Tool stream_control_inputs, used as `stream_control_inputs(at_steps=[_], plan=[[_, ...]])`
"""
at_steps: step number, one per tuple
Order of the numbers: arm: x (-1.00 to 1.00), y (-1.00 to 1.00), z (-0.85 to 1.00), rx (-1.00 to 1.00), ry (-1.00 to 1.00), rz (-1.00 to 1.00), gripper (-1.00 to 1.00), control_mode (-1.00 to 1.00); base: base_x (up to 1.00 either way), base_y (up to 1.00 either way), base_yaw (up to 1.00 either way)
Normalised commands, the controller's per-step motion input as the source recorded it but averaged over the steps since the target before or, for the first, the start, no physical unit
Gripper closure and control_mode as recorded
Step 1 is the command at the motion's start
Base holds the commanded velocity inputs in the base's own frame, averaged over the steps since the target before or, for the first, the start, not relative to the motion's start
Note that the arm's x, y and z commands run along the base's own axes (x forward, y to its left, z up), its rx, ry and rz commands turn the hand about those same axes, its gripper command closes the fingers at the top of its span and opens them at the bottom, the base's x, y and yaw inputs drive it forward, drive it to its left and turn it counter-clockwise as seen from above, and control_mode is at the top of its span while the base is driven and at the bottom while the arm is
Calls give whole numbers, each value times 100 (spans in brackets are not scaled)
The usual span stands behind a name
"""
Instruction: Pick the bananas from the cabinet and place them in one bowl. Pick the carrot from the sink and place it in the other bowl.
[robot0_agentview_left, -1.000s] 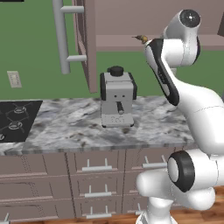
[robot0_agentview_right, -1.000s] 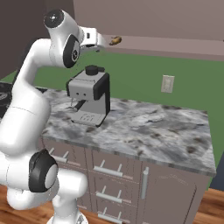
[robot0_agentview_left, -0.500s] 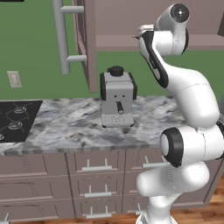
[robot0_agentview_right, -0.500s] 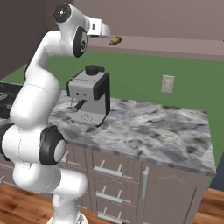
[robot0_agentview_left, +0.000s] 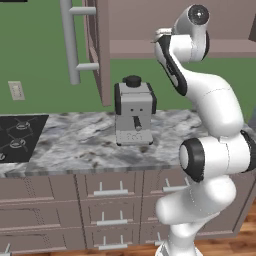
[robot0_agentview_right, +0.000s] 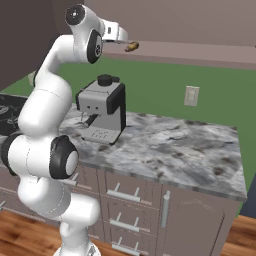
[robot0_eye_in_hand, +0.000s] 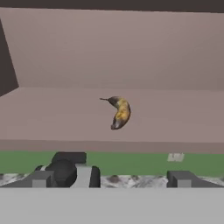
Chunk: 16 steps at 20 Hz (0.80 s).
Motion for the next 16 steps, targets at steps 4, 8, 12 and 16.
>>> stream_control_inputs(at_steps=[4, 8, 12, 16], plan=[[48, -33, -7, 3, 6, 0, -100, -100, 0, 0, 0], [34, -42, -20, 2, 0, 0, -100, -100, 0, 0, 0], [28, -18, -20, 0, 0, 0, -100, -100, 0, 0, 0], [15, 0, -23, 0, 0, 0, -100, -100, 0, 0, 0]])
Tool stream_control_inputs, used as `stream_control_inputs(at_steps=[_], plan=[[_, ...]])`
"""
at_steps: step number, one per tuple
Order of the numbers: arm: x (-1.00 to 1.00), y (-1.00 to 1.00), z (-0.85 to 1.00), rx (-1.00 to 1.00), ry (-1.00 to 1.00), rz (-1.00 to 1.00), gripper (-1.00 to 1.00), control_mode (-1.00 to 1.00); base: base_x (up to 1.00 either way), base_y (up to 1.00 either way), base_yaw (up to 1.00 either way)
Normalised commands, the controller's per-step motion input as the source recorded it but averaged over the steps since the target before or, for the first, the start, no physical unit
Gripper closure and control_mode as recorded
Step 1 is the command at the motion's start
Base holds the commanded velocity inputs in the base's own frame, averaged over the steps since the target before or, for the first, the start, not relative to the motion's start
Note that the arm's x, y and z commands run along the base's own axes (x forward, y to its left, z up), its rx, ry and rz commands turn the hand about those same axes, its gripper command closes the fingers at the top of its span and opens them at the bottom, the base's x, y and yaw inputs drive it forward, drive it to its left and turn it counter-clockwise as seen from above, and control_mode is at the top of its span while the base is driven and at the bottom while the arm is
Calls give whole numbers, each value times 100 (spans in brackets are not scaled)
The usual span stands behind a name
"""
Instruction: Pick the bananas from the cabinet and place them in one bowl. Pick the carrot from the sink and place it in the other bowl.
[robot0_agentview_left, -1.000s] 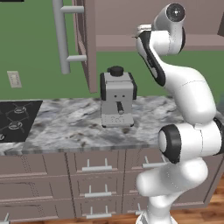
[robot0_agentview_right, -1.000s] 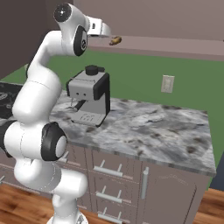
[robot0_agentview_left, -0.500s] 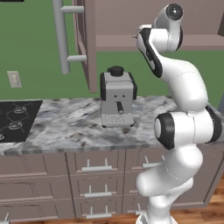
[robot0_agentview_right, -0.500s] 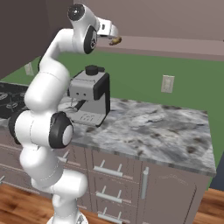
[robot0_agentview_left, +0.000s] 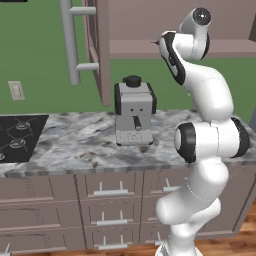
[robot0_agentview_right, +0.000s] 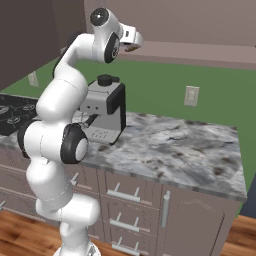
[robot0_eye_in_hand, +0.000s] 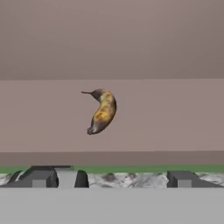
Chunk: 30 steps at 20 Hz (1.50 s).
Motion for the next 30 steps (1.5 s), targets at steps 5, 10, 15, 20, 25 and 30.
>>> stream_control_inputs(at_steps=[5, 10, 15, 20, 25, 30], plan=[[39, 1, -9, 1, 0, 0, -100, -100, 0, 0, 0], [61, 3, -1, 3, 0, 0, -100, -100, 0, 0, 0], [69, 1, -3, 4, 2, 0, -100, -100, 0, 0, 0], [60, 0, -17, 2, 5, 0, -100, -100, 0, 0, 0], [38, 0, -17, 0, 8, 0, 100, -100, 0, 0, 0], [10, 0, 0, 0, 0, 0, 100, -100, 0, 0, 0]])
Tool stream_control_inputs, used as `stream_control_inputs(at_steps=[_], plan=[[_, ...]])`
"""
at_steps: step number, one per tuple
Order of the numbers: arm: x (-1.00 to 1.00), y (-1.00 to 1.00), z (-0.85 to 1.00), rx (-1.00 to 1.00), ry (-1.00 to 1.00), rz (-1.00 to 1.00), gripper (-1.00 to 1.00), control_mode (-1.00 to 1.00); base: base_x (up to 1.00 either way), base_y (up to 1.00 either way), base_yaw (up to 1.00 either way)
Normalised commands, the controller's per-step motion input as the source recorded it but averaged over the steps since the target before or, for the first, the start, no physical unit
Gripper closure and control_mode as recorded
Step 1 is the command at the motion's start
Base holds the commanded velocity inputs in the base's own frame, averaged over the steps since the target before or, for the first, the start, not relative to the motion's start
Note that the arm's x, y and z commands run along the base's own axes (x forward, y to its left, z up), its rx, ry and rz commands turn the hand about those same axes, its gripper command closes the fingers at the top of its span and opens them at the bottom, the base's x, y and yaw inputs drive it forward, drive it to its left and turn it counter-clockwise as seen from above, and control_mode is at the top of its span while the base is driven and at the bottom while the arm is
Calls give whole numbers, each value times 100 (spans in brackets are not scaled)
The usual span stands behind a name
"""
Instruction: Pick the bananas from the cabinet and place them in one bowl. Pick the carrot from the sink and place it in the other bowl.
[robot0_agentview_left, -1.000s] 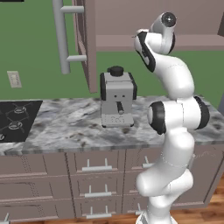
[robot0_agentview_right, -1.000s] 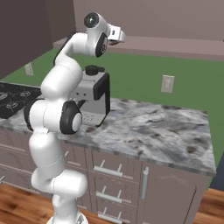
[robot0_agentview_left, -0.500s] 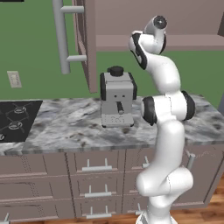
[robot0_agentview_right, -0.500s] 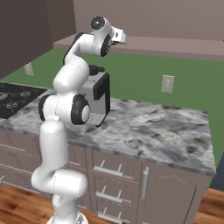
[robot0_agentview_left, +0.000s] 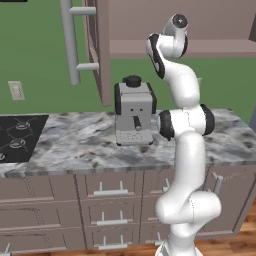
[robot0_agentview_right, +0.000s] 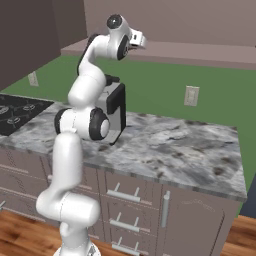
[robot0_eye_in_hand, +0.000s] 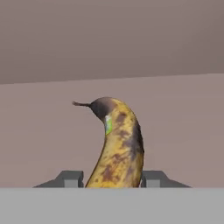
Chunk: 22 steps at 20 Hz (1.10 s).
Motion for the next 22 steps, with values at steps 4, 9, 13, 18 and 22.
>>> stream_control_inputs(at_steps=[4, 9, 13, 18, 22], plan=[[-3, 0, 16, 4, -2, 0, 100, -100, 0, 0, 0], [-65, 0, 11, 2, -2, 0, 100, -100, 0, 0, 0], [-100, 0, 16, 0, 0, 1, 100, -100, 0, 0, 0], [-100, 0, 6, -2, 0, 5, 100, -100, 0, 0, 0], [-100, -2, -27, 0, 0, 8, 100, -100, 0, 0, 0]])
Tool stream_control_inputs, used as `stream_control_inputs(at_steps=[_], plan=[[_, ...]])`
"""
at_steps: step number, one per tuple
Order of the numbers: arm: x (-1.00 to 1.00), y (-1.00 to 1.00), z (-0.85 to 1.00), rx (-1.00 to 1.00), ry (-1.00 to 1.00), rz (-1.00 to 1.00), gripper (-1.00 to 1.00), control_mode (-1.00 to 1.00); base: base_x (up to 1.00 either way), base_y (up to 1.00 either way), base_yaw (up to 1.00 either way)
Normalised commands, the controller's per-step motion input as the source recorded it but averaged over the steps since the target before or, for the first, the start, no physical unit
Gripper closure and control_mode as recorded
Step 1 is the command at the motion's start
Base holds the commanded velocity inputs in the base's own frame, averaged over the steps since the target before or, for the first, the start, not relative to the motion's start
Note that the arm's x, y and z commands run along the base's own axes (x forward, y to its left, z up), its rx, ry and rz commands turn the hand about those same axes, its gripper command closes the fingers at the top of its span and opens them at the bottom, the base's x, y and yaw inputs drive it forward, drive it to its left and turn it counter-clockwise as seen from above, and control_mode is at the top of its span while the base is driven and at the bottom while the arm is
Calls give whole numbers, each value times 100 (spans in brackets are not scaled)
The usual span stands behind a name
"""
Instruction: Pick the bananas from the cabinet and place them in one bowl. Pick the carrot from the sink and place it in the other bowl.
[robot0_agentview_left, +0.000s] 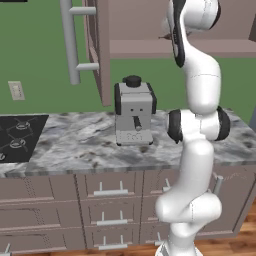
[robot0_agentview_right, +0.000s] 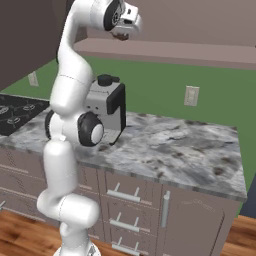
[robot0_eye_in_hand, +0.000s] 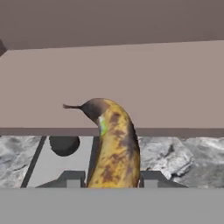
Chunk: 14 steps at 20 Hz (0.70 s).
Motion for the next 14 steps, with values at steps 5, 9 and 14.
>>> stream_control_inputs(at_steps=[5, 9, 14], plan=[[-100, -1, -52, 0, 0, 10, 100, -100, 0, 0, 0], [-100, -1, -81, 0, 0, 11, 100, -100, 0, 0, 0], [-100, 0, -94, 0, 0, 10, 100, -100, 0, 0, 0]])
